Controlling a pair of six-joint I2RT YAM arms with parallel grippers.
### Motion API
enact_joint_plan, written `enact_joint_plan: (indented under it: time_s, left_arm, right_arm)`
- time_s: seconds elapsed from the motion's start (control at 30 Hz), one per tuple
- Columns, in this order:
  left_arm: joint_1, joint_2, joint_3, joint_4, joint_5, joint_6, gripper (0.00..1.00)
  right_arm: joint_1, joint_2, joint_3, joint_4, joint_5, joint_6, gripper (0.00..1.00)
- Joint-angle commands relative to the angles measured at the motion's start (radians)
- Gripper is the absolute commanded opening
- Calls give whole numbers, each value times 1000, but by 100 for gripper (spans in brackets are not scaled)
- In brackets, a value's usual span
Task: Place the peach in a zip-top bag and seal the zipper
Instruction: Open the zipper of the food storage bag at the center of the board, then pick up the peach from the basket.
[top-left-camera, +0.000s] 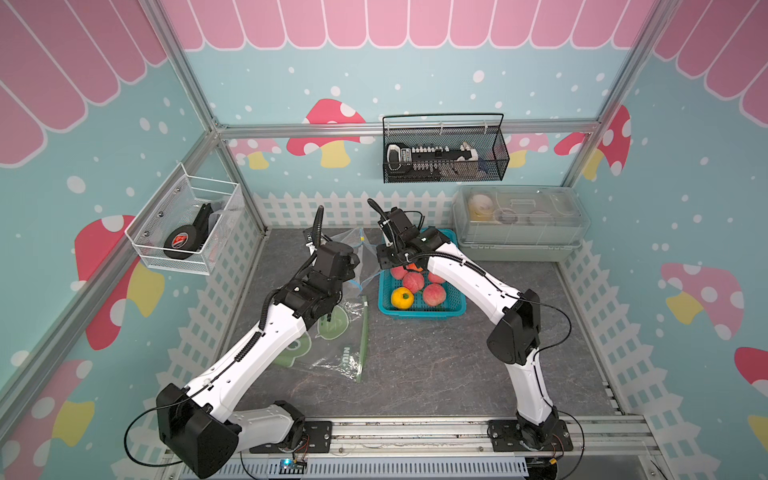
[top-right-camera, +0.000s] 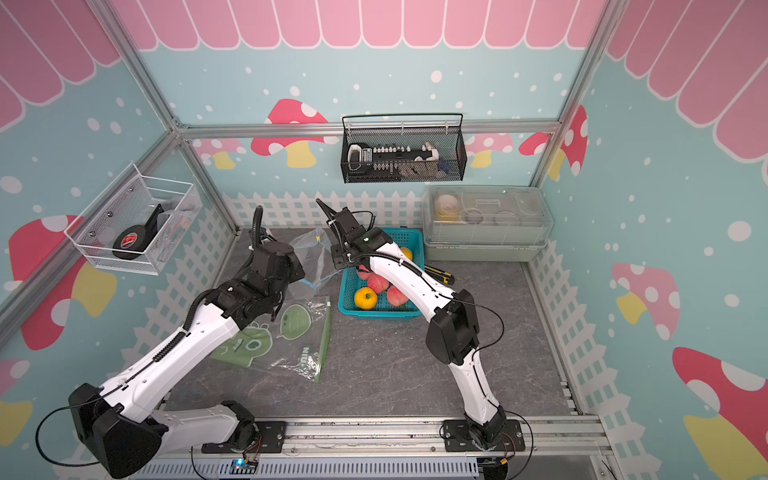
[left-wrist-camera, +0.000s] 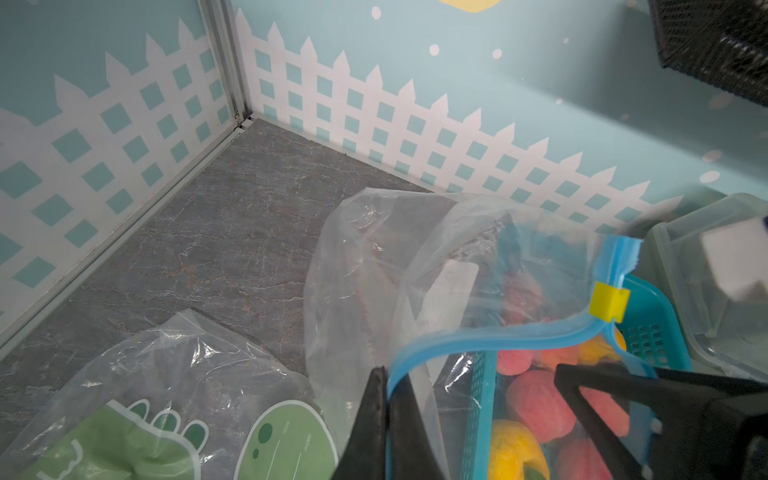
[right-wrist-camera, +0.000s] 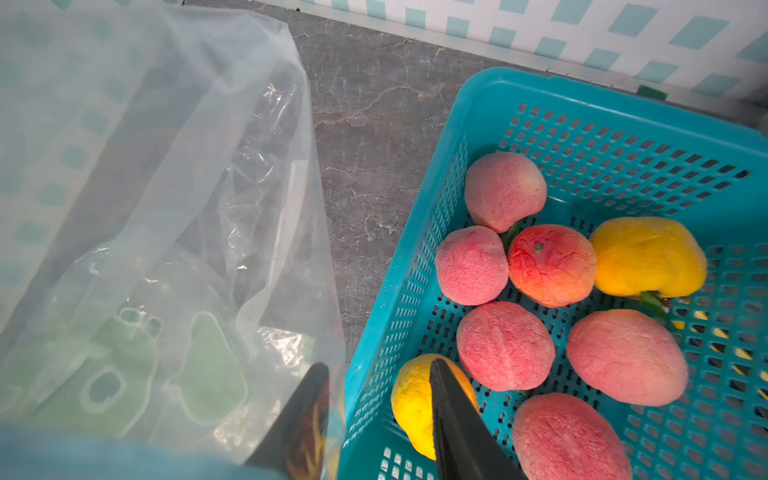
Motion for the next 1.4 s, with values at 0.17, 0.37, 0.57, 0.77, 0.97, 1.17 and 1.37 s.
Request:
enact_joint_plan:
  time_s: [0.17, 0.37, 0.57, 0.77, 0.97, 1.17, 1.37]
  left_arm:
    - [10, 22, 35, -40, 94, 12, 0]
    - [10, 45, 31, -35, 139, -8, 0]
    - [13, 78, 44, -41, 141, 14, 0]
    - [14, 111, 73, -58, 162, 38, 0]
    - [16, 116, 84, -61, 191, 49, 0]
    - [15, 116, 93, -60, 229, 56, 0]
    - [17, 112, 88, -59, 240, 54, 0]
  right_arm:
    - [1, 62, 27, -21, -154, -73, 42]
    - [-7, 24, -42, 94, -323, -61, 45]
    - [-37, -141, -305, 344, -407, -16, 52]
    - [-127, -366, -598, 588, -443, 41, 60]
    - [-233, -371, -673, 562, -438, 37, 65]
    - [-252, -192, -516, 326, -377, -91, 68]
    - [-251, -80, -435, 227, -292, -164, 73]
